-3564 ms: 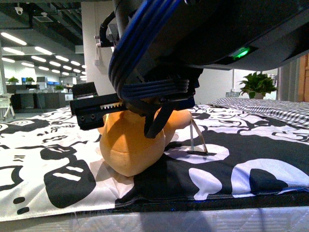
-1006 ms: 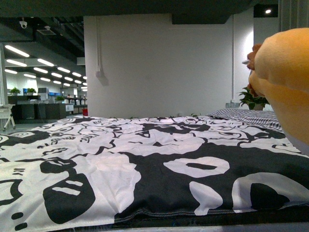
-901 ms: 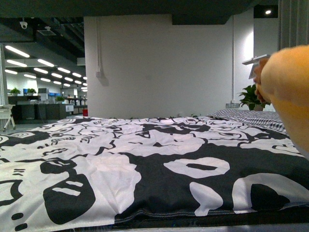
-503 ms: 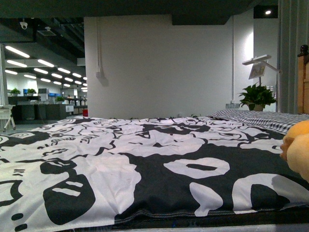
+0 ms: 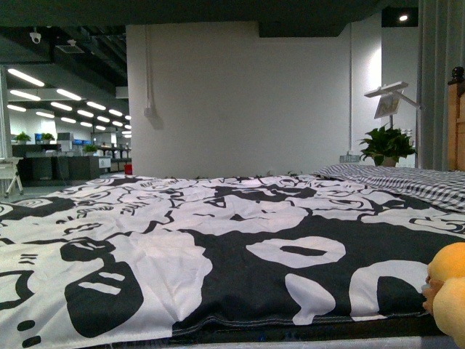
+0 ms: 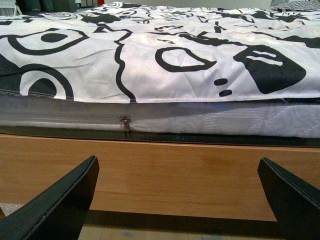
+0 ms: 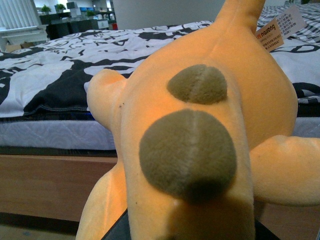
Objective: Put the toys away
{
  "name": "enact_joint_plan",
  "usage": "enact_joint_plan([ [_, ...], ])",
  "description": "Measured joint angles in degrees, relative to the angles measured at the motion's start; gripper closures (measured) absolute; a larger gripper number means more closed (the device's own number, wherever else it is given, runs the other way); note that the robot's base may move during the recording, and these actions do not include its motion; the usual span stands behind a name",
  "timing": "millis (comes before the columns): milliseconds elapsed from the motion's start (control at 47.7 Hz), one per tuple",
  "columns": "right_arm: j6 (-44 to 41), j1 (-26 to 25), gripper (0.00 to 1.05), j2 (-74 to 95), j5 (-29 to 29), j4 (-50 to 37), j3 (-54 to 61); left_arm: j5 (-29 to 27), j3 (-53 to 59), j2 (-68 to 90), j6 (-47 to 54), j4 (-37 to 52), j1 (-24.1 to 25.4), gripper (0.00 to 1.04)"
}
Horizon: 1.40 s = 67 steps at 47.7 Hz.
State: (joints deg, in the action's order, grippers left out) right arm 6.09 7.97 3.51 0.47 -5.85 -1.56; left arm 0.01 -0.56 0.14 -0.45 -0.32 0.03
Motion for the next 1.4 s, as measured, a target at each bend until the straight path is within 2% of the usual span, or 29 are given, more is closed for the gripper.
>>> enact_joint_plan([
  [1405, 0.7, -0.11, 0.85, -0.35, 0.07, 0.2, 0.2, 0.0, 0.0, -0.13, 0.0, -0.02, -0.02, 0.06],
])
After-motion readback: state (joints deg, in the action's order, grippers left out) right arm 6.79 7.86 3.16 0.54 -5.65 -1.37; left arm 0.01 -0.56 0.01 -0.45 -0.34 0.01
